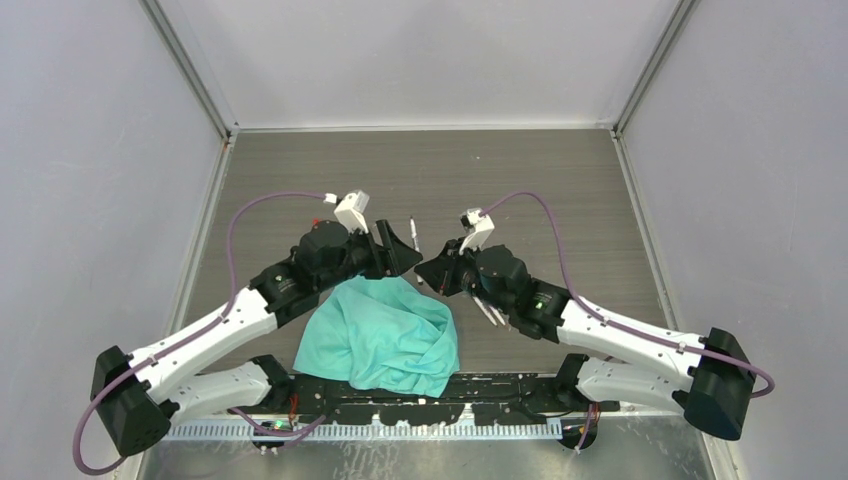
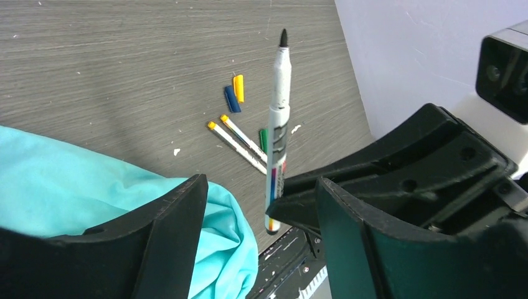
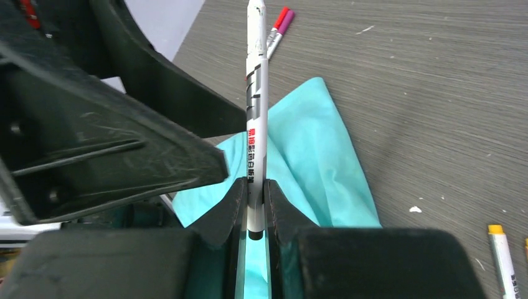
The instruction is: Insert the pens into the pen caps
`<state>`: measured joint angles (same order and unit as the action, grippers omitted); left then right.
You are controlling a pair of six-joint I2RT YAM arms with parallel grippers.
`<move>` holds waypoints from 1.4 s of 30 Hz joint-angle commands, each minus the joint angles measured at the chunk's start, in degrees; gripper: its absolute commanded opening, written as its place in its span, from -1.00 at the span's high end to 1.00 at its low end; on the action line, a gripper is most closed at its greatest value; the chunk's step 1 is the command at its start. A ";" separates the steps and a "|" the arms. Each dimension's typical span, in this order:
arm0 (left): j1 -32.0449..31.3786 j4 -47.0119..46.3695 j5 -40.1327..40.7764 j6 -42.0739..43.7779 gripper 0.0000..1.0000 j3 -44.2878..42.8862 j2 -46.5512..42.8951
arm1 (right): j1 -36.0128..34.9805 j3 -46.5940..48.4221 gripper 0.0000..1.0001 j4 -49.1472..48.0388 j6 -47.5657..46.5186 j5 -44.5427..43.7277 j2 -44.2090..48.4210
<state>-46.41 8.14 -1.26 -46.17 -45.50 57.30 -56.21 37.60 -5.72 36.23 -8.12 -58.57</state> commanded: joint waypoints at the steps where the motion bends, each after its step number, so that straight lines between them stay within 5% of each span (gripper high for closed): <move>1: -0.82 -5.06 1.25 -0.89 -0.28 -1.03 0.95 | -0.36 -0.55 0.99 -6.12 2.17 2.15 2.59; 22: -4.10 -7.63 0.77 -2.33 0.30 -1.04 4.29 | -0.37 -0.38 0.99 -6.82 6.47 -0.97 1.59; 33: -4.78 -7.58 -0.01 -2.14 0.93 -1.42 4.56 | -0.38 -0.38 0.99 -7.08 8.60 -1.07 0.99; 37: -4.74 -6.43 0.88 -1.33 0.99 -1.83 3.53 | -0.36 -1.41 0.62 -5.59 7.67 -2.07 2.92; 42: -4.37 -2.03 3.95 1.06 0.99 -4.07 2.56 | -0.32 -3.17 -0.09 -2.81 5.56 -3.33 6.58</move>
<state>-50.46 4.21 1.34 -47.94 -45.87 61.89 -56.55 34.57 -7.62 43.44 -8.29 -55.51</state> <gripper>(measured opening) 0.134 0.464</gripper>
